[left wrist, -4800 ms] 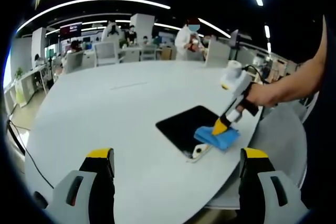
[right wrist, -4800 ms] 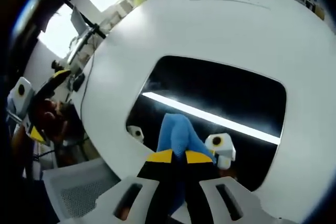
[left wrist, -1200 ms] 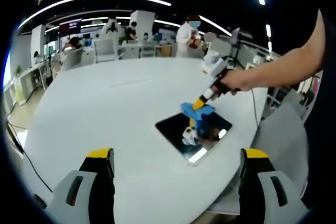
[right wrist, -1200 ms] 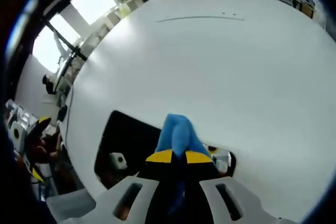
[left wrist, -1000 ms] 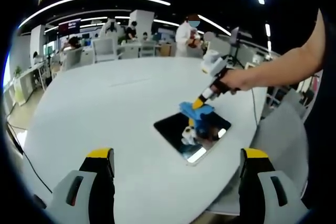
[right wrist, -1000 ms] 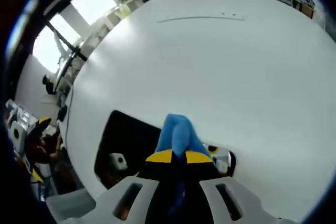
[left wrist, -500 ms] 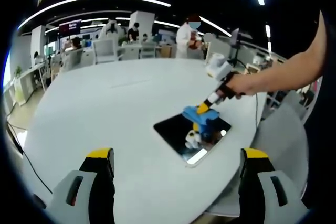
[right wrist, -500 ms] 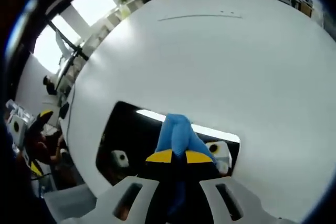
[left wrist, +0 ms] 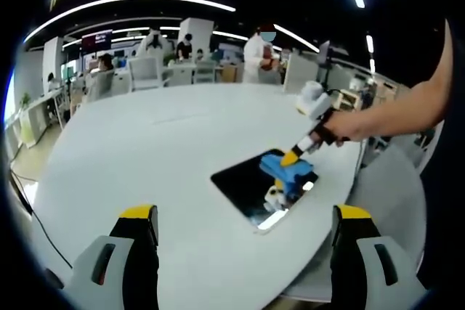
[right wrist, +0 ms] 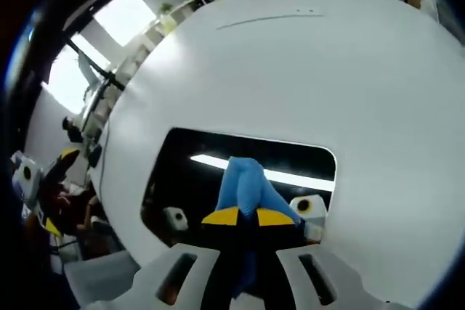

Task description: Wipe the mirror surface with the cleaning cloth until all visible marks leave the cleaned area.

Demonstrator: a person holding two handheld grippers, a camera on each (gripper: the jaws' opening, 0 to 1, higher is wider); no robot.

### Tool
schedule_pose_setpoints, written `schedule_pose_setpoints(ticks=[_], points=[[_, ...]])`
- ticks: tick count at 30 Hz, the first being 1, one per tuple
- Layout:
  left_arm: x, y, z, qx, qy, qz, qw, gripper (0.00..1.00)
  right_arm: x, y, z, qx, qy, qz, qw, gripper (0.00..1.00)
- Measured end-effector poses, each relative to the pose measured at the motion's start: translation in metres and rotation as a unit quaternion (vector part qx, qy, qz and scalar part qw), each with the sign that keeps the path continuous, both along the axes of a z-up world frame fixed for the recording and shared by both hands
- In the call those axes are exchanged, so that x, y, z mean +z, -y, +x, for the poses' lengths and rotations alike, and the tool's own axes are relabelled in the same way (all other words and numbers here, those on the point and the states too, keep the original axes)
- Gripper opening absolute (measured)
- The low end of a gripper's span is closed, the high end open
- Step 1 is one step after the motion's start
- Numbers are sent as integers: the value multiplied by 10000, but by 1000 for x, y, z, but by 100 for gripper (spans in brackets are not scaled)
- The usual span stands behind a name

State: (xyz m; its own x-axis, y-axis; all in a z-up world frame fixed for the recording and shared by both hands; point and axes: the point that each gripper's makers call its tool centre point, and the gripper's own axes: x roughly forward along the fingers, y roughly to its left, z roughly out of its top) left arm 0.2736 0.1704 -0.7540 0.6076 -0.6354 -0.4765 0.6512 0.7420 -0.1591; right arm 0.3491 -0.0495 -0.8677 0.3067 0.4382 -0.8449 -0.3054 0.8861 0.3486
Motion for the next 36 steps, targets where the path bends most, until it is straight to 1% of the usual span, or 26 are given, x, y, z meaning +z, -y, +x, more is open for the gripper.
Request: schedule_pose_setpoints(ticks=[6,13,22,36], points=[[-1,-1,-2,0,-11,15,10000,100,1,0,-11,5,-34,33,10000,2],[-1,-9,1,150,-18,-35,9999,100,1,2,-20,58,-63,25,10000,2],[-7,-15,2,217,-41,30,9998,100,1,4,-35,66,-153,88,9998,2],[-6,-15,1,221,-44,-4,9997,100,1,5,-61,200,-227,158,9994,2]])
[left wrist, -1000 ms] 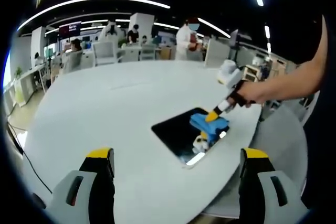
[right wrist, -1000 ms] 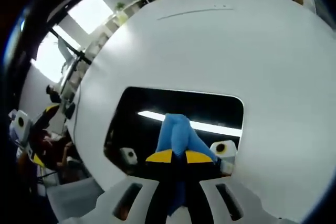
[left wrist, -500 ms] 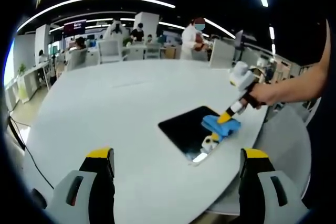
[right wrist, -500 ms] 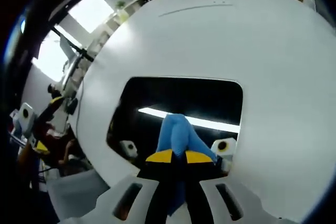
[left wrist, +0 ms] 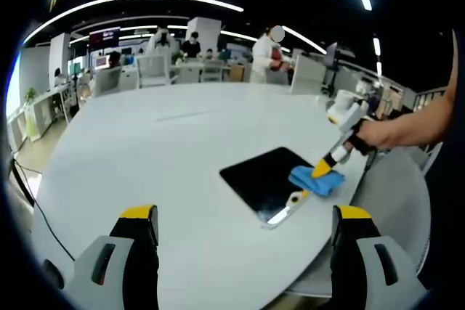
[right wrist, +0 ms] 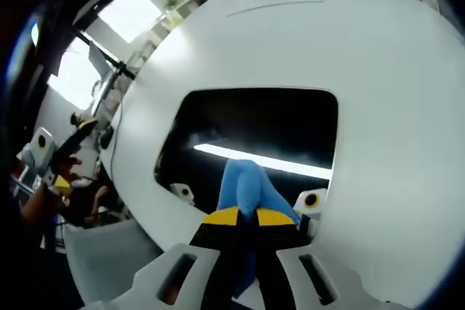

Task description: Wipe the mirror surface with the cleaning cloth until all visible marks leave the cleaned area.

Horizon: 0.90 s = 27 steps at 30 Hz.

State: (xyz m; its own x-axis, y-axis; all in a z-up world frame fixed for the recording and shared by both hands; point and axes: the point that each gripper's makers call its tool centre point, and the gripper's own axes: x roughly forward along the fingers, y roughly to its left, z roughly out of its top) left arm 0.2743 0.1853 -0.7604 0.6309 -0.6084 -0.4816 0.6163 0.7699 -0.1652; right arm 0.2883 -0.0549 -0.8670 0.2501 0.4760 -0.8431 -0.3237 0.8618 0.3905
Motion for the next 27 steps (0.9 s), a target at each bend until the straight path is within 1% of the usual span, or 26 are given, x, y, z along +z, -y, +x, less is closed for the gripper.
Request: schedule_pose_setpoints(ticks=[9,19,27], points=[[2,1,0,-11,10,-6,10000,100,0,0,-4,72,7,-68,10000,2],[3,3,0,-40,6,-2,10000,100,-1,1,-3,115,-9,-70,9999,2],[3,4,0,-46,4,7,10000,100,-1,10,-3,190,-20,-177,9997,2]])
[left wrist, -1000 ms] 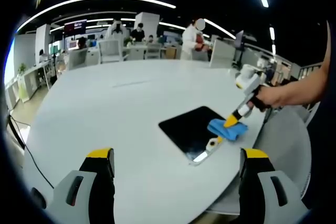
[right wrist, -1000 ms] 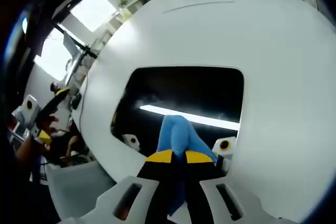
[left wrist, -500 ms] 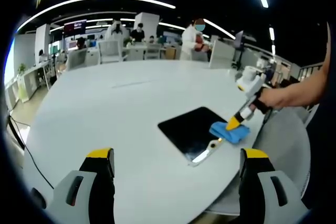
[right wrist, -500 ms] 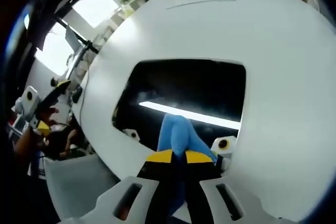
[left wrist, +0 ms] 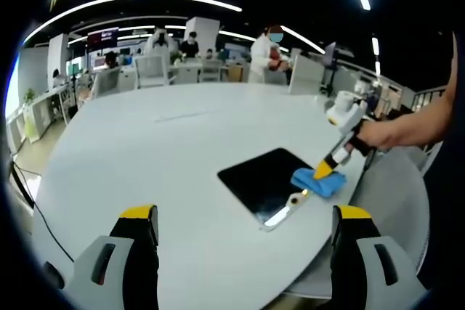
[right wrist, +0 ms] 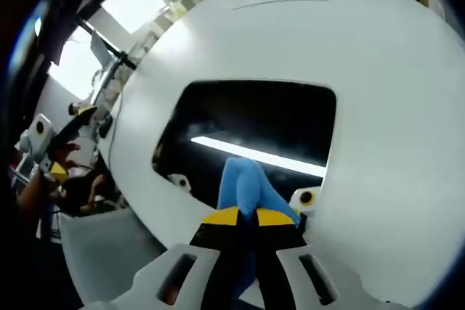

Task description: Wipe the mirror surface with the cleaning cloth until all visible marks leave the cleaned area.

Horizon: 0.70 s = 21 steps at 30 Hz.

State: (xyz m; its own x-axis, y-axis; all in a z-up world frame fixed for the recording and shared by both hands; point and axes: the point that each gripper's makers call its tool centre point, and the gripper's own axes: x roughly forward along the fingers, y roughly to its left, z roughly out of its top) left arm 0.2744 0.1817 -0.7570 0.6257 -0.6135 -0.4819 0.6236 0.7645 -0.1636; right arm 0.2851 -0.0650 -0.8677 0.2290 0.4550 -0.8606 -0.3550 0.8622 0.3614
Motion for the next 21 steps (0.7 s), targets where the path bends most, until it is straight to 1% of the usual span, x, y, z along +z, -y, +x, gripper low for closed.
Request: schedule_pose_setpoints(ticks=[21], points=[[-2,4,2,-33,-28,-19,10000,100,0,24,1,-119,-30,-66,9999,2]])
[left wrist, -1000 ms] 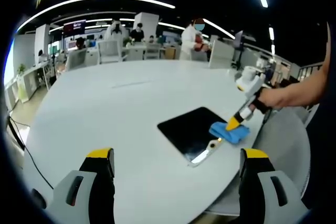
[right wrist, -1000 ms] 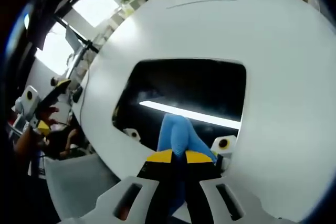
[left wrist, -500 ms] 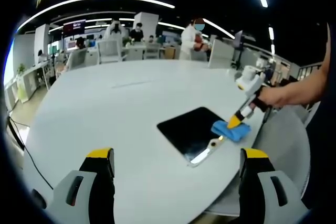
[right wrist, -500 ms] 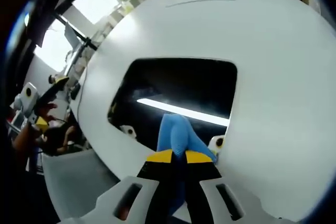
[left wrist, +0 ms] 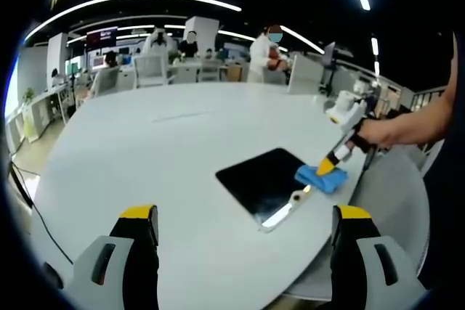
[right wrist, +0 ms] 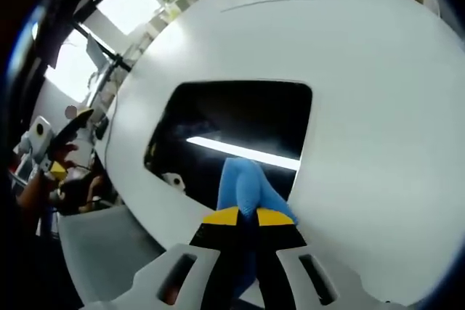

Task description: Wipe the mirror surface with the cleaning cloth until all visible marks leave the cleaned area.

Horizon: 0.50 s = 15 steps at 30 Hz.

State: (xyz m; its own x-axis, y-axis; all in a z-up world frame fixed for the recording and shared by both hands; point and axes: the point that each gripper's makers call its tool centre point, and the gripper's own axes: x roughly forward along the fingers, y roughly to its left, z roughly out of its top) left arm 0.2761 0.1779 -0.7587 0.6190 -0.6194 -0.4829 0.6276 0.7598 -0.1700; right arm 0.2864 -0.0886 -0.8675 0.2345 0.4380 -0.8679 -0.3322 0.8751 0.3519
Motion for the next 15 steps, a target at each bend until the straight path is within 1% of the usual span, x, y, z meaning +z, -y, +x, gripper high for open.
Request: schedule_pose_setpoints(ticks=[7,15], points=[[0,1,2,-7,-3,-10,10000,100,0,8,1,-84,-52,-1,10000,2],[-1,3,2,-19,-21,-22,10000,100,0,8,1,-117,-58,-16,9999,2]])
